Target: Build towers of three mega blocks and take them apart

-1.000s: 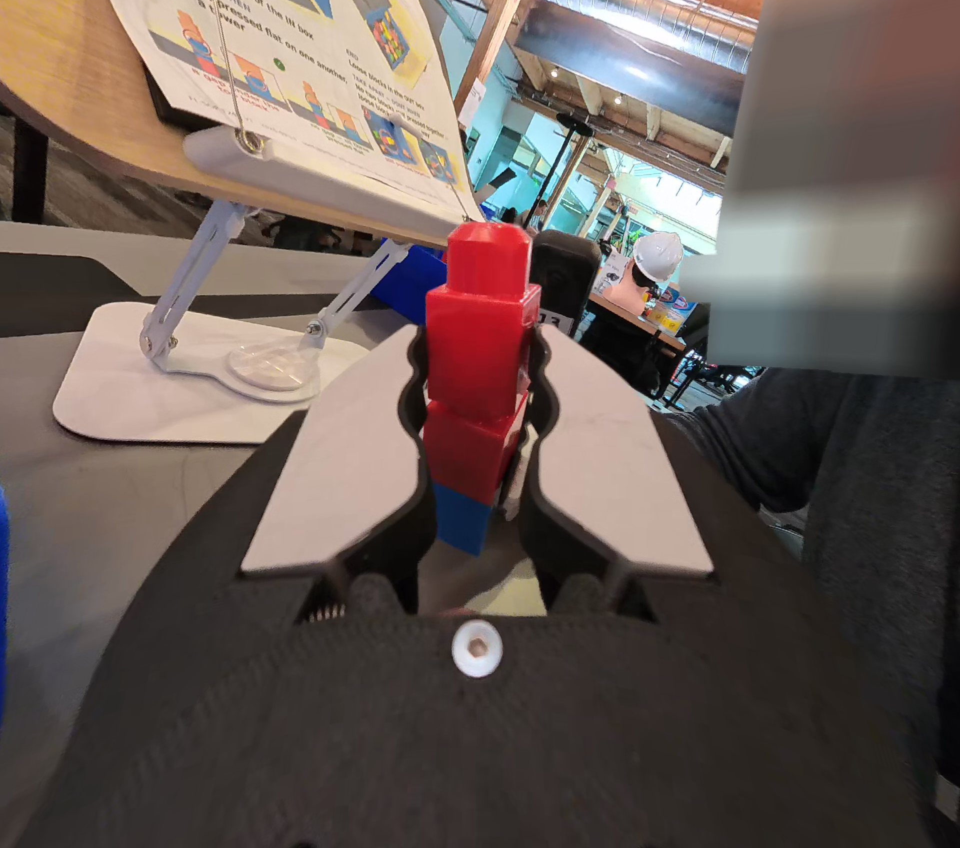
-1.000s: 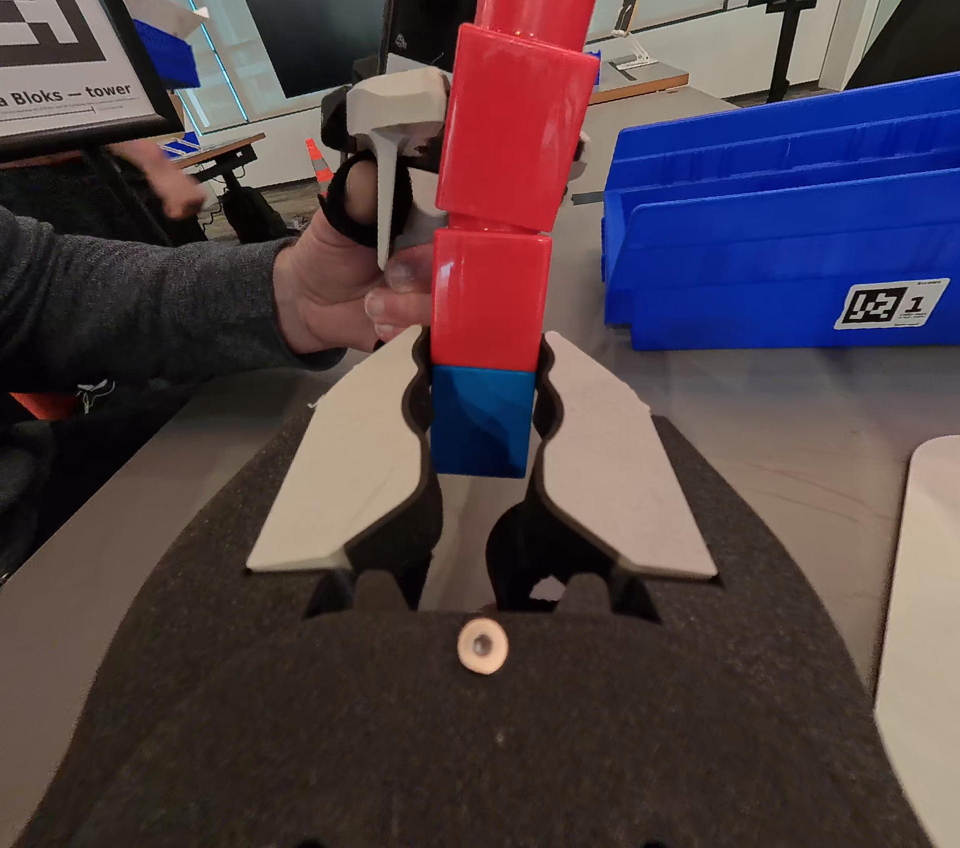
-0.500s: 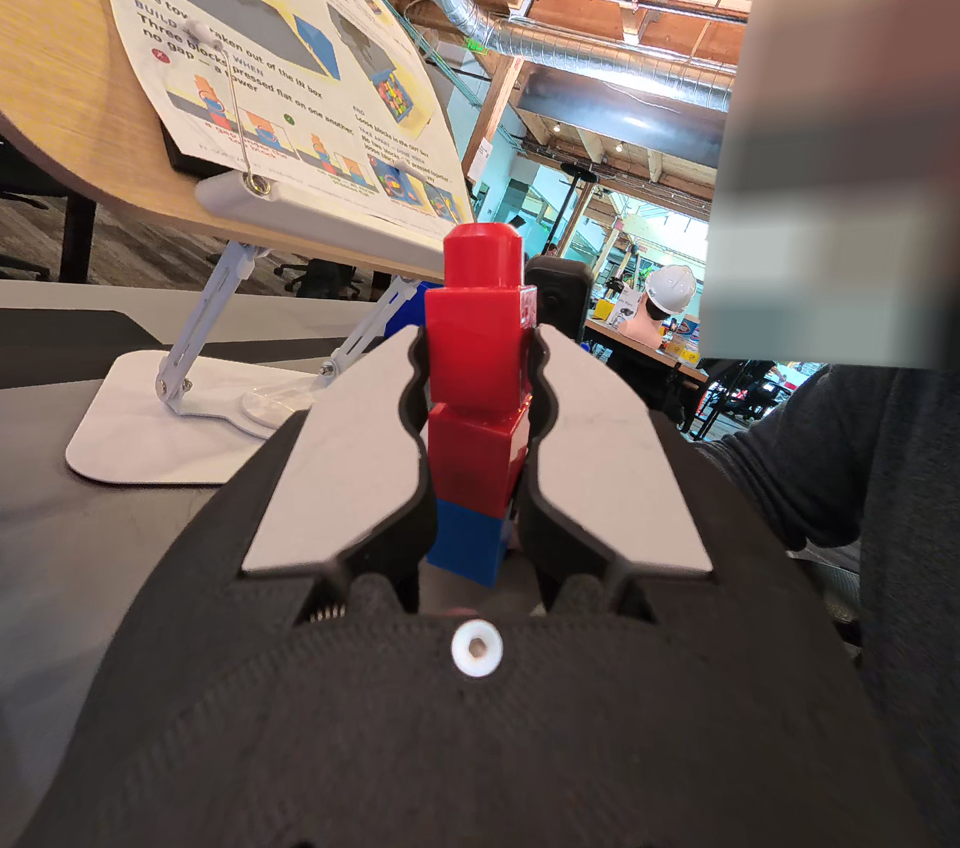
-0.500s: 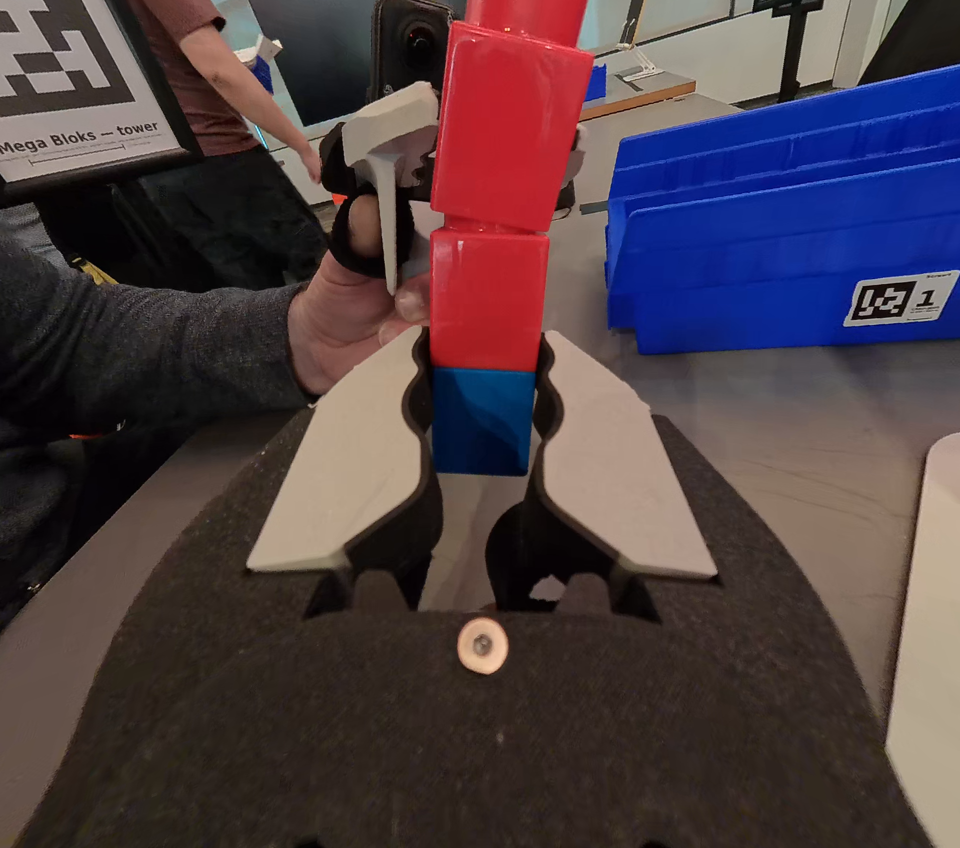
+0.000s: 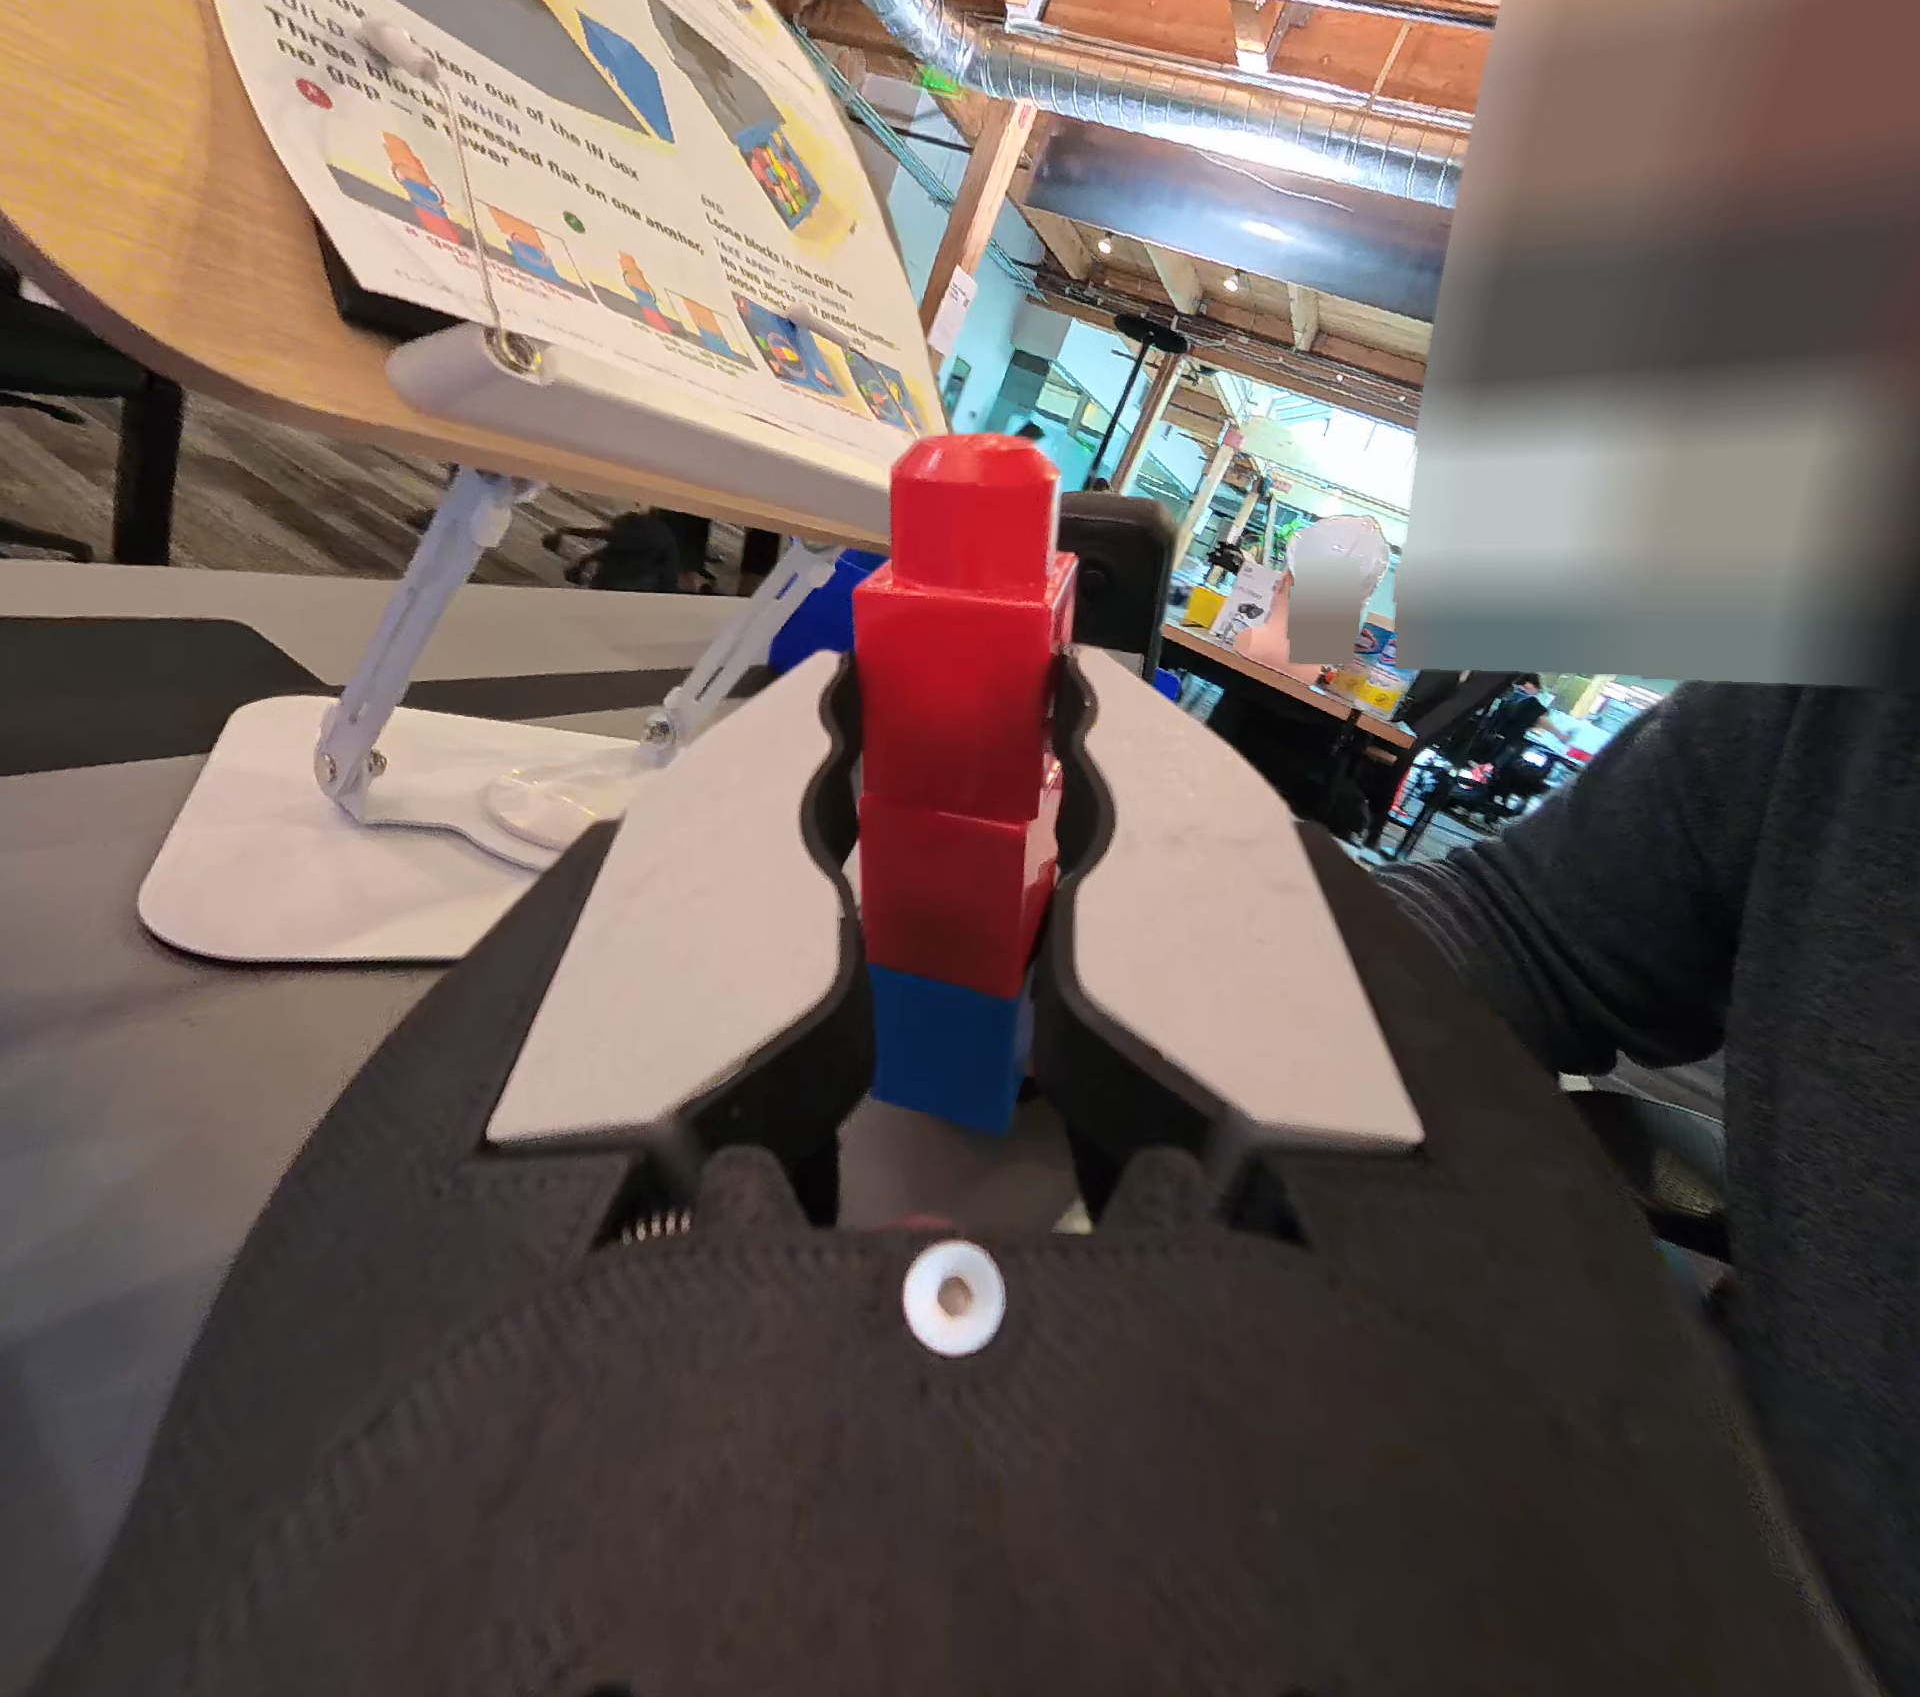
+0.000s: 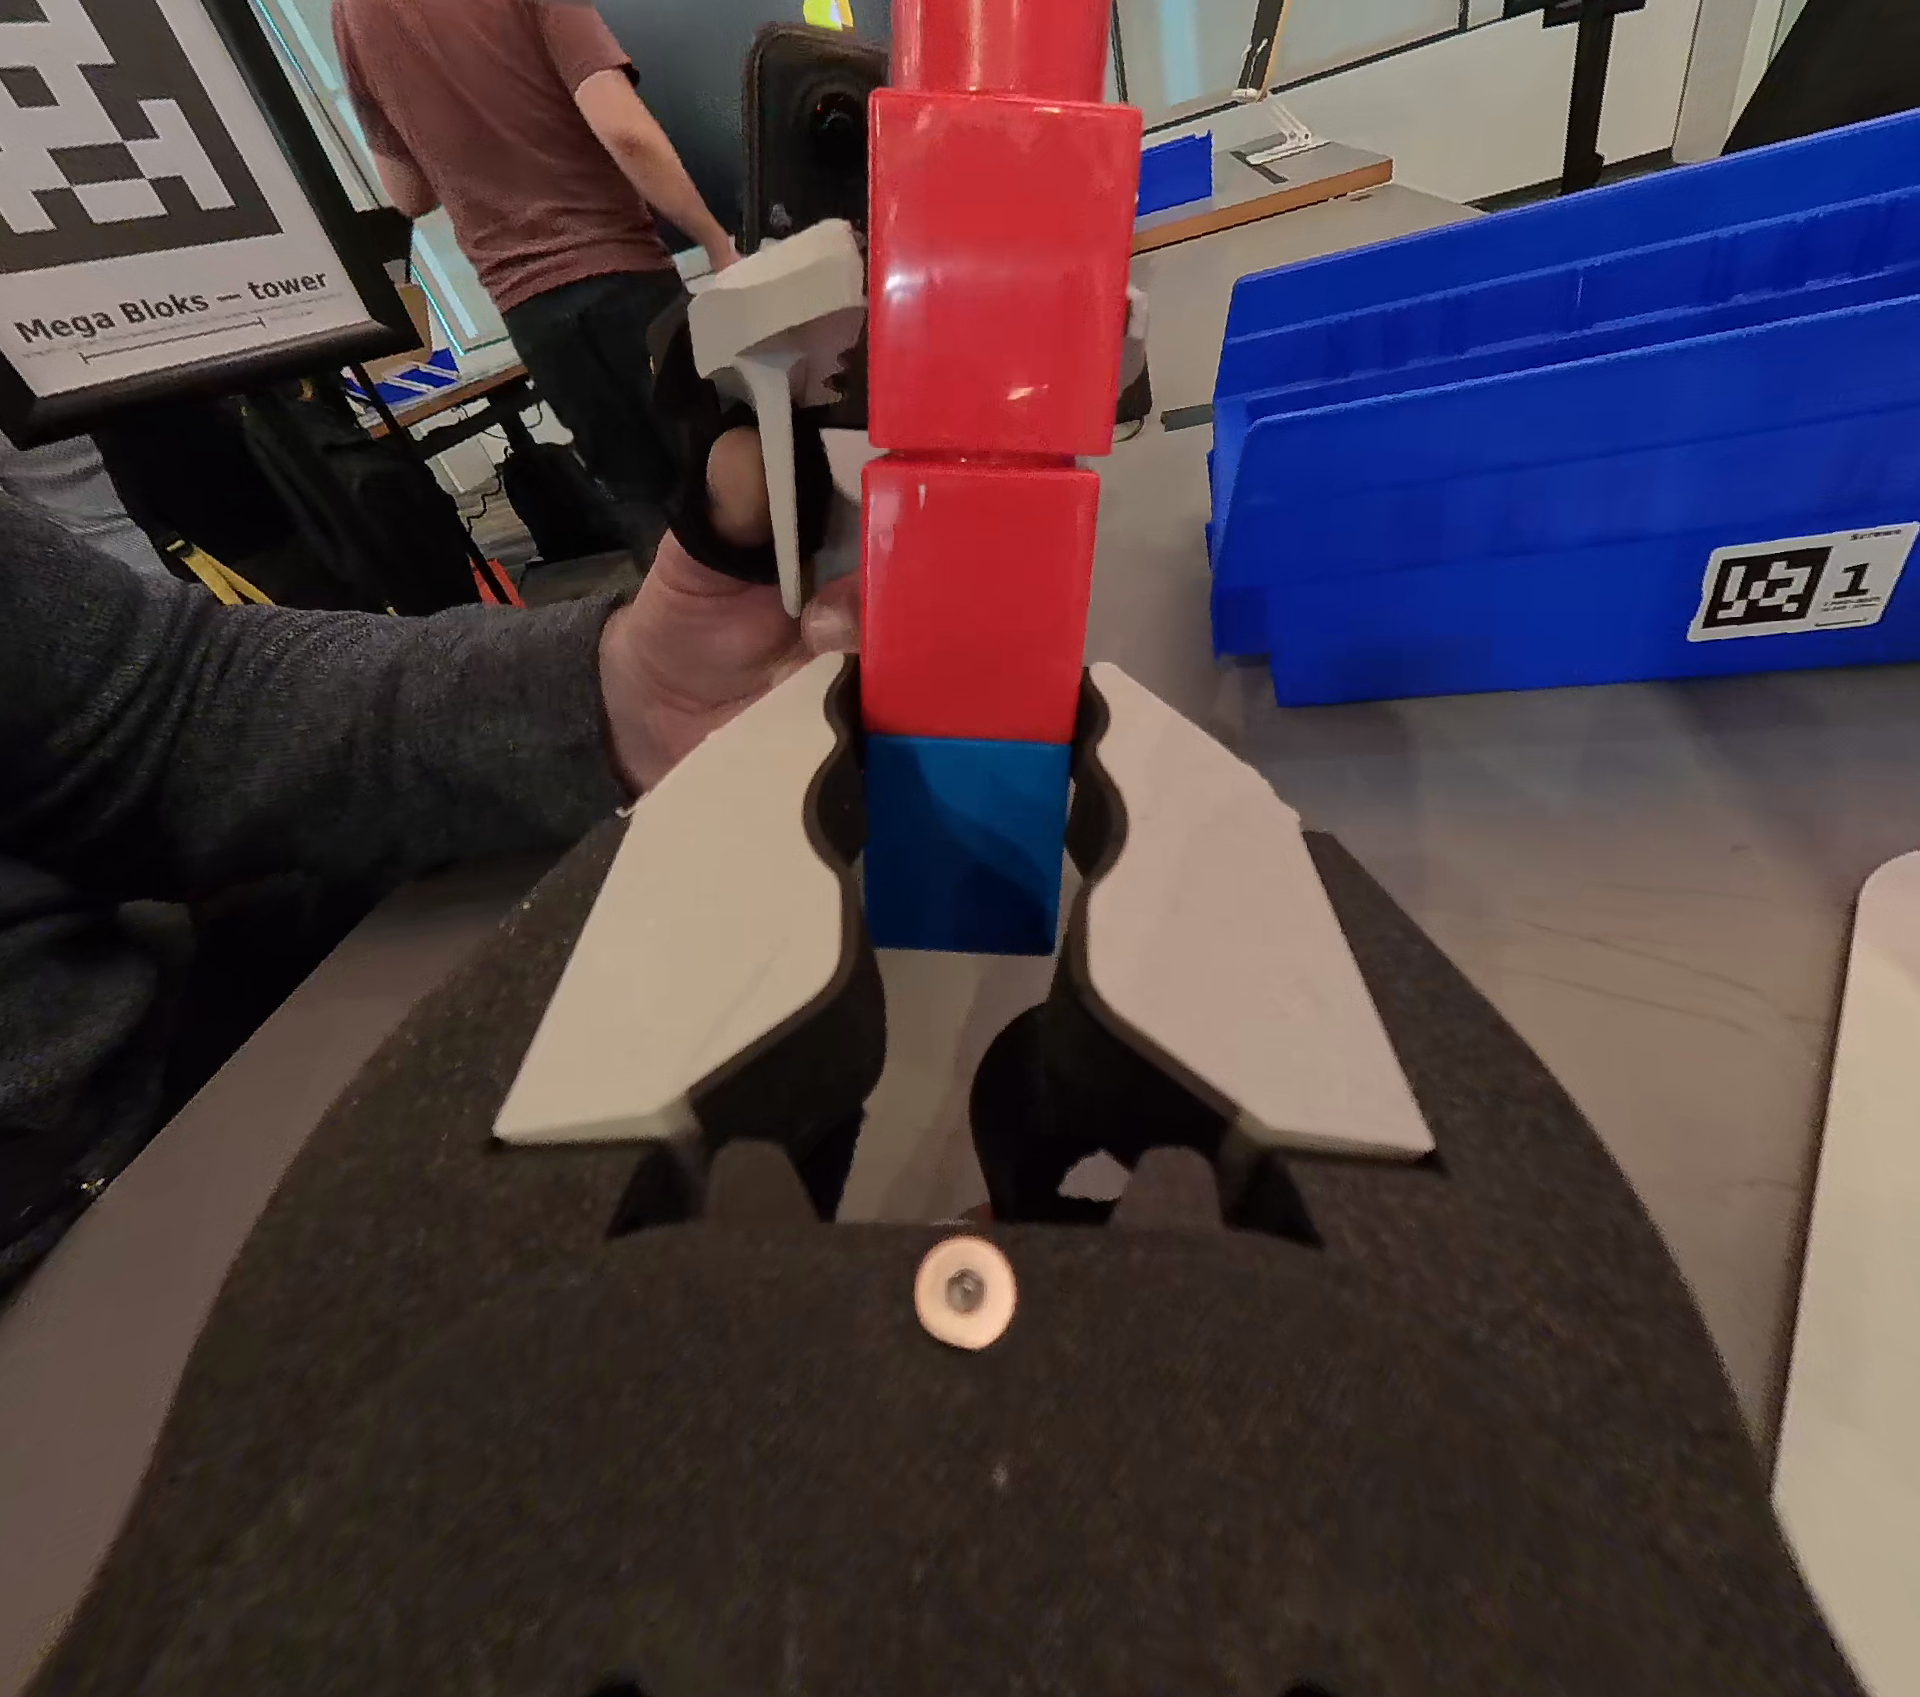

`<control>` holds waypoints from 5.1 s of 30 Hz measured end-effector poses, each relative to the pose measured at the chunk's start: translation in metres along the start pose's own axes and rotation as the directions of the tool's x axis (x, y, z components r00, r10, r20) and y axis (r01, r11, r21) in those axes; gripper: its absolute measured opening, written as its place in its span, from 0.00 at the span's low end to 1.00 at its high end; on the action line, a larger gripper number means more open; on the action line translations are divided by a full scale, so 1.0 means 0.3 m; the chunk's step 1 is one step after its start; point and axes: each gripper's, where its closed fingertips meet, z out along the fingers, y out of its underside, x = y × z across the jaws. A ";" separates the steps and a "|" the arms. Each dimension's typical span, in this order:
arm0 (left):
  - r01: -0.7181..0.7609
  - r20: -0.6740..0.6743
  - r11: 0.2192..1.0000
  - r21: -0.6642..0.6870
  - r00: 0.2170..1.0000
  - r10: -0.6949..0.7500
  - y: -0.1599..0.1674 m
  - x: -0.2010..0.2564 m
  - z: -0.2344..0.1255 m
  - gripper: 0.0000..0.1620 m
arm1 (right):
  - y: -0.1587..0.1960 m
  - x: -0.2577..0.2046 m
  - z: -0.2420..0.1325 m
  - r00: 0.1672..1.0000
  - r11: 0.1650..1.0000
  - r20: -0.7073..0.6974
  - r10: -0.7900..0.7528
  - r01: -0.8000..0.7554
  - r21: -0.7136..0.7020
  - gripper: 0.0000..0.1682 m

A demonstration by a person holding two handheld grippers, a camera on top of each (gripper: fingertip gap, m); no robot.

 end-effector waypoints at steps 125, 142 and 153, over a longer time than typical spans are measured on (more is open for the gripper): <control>-0.179 -0.062 0.941 -0.289 0.984 0.168 0.143 0.065 0.086 0.02 | -0.292 0.030 -1.579 0.265 0.980 -0.947 -0.178 -0.041 -0.196 0.20; -0.156 -0.059 0.929 -0.334 0.988 0.145 0.207 0.057 0.121 0.03 | -0.039 0.296 -1.689 0.115 0.966 -0.988 -0.104 -0.226 -0.128 0.21; -0.151 -0.055 0.927 -0.344 0.989 0.140 0.218 0.051 0.122 0.04 | -0.089 0.252 -1.713 0.100 0.977 -0.992 -0.080 -0.188 -0.098 0.30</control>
